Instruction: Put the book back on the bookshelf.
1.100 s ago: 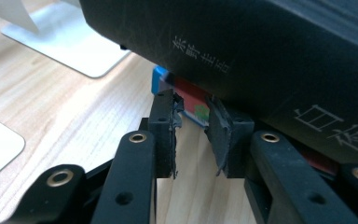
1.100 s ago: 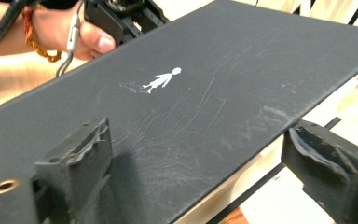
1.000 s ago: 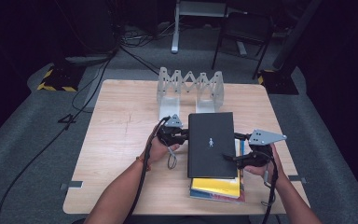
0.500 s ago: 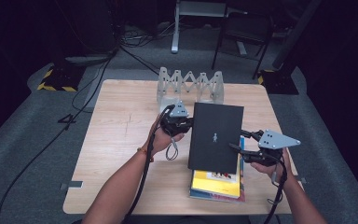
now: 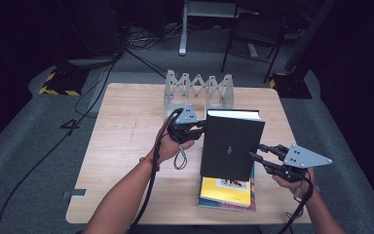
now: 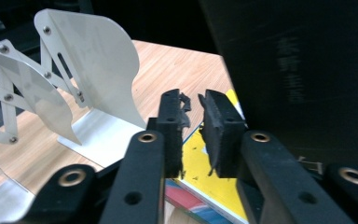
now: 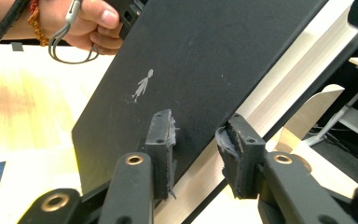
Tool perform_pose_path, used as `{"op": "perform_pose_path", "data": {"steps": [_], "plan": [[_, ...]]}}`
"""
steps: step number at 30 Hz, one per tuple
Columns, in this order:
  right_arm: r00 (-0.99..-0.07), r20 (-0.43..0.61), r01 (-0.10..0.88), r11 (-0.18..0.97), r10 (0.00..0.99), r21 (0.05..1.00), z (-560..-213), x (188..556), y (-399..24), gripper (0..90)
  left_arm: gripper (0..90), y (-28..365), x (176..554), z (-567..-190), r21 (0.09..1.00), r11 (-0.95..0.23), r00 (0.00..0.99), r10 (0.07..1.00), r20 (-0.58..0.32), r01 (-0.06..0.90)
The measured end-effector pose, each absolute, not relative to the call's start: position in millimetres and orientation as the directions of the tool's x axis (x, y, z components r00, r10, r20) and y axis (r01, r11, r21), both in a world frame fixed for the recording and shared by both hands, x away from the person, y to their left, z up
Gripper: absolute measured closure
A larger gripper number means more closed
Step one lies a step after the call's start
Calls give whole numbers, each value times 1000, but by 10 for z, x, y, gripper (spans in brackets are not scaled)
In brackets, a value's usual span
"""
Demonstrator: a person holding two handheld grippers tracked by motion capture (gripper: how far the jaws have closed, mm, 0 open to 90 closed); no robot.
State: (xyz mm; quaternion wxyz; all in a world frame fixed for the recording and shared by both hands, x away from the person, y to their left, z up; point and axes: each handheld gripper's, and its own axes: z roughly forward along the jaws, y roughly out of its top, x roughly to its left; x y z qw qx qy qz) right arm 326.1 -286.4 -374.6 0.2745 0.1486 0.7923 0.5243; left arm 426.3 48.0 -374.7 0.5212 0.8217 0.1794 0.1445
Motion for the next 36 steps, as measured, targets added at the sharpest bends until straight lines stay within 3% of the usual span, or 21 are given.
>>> {"op": "perform_pose_path", "data": {"steps": [9, 15, 19, 23, 28, 36], "plan": [[-814, -278, -66, 394, 510, 917, -3784, 3131, -2901, 729, 617, 522, 4111, -3712, 903, -413, 895, 440, 82, 121], [-820, -270, -65, 387, 505, 920, -3807, 3095, -2923, 748, 565, 591, 4005, -3833, 875, -468, 899, 426, 105, 119], [-824, -265, -65, 381, 500, 922, -3816, 3085, -2935, 755, 484, 703, 3964, -3960, 837, -532, 907, 405, 119, 128], [-826, -260, -62, 378, 500, 924, -3818, 3080, -2938, 757, 382, 887, 3908, -4221, 798, -570, 921, 386, 50, 196], [-829, -263, -69, 375, 494, 924, -3824, 3068, -2943, 761, 318, 1004, 3785, -4460, 803, -541, 929, 367, -42, 250], [-829, -267, -78, 372, 491, 925, -3835, 3036, -2947, 768, 249, 747, 3582, -4619, 783, -565, 936, 347, -60, 260]]}}
